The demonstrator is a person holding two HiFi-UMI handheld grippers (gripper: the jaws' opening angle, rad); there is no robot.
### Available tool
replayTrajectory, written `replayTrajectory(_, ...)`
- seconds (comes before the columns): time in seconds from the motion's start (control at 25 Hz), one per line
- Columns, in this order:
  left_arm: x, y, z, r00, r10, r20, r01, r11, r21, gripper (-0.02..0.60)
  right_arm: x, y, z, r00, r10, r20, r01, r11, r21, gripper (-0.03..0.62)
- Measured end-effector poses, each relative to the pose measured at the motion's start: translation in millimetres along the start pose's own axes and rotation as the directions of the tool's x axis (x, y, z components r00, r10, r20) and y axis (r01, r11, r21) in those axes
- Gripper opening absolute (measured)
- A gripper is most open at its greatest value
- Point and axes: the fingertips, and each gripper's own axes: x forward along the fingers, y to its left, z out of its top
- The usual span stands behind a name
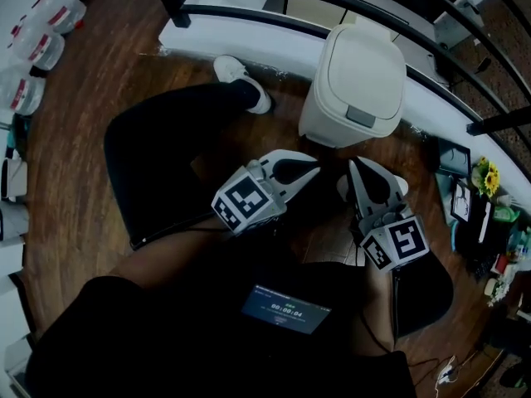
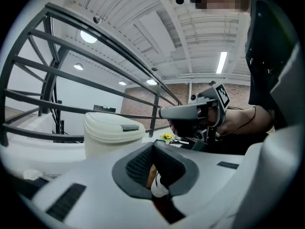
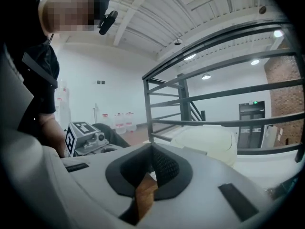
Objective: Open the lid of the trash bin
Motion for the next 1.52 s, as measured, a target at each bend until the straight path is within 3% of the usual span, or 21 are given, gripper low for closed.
replayTrajectory(0.32,39,3,-20,0.998,0.045,-0.051,-0.051,0.99,-0.129,0.035,-7,-44,-38,1.0,0.012,-0.023,-0.01,0.995,0.095,0.023)
replayTrajectory(0.56,38,4,-43,0.992,0.087,-0.091,-0.104,0.972,-0.213,0.035,-18,-42,-47,1.0,-0.014,-0.024,0.015,0.998,0.068,0.023)
replayTrajectory(0.72,59,11,-48,0.99,0.116,-0.082,-0.128,0.979,-0.161,0.035,-4,-47,-50,1.0,-0.016,-0.007,0.016,1.0,0.019,0.023)
replayTrajectory(0.92,88,17,-70,0.991,0.12,-0.061,-0.126,0.985,-0.114,0.035,12,-60,-72,1.0,-0.013,-0.023,0.014,0.999,0.047,0.023)
replayTrajectory(1.28,136,55,-147,0.971,0.159,-0.176,-0.185,0.973,-0.14,0.035,39,-90,-148,0.996,0.025,-0.082,-0.014,0.991,0.131,0.023)
replayTrajectory(1.52,156,73,-207,0.947,0.158,-0.28,-0.213,0.961,-0.178,0.035,43,-112,-210,0.991,0.026,-0.129,0.007,0.967,0.254,0.023)
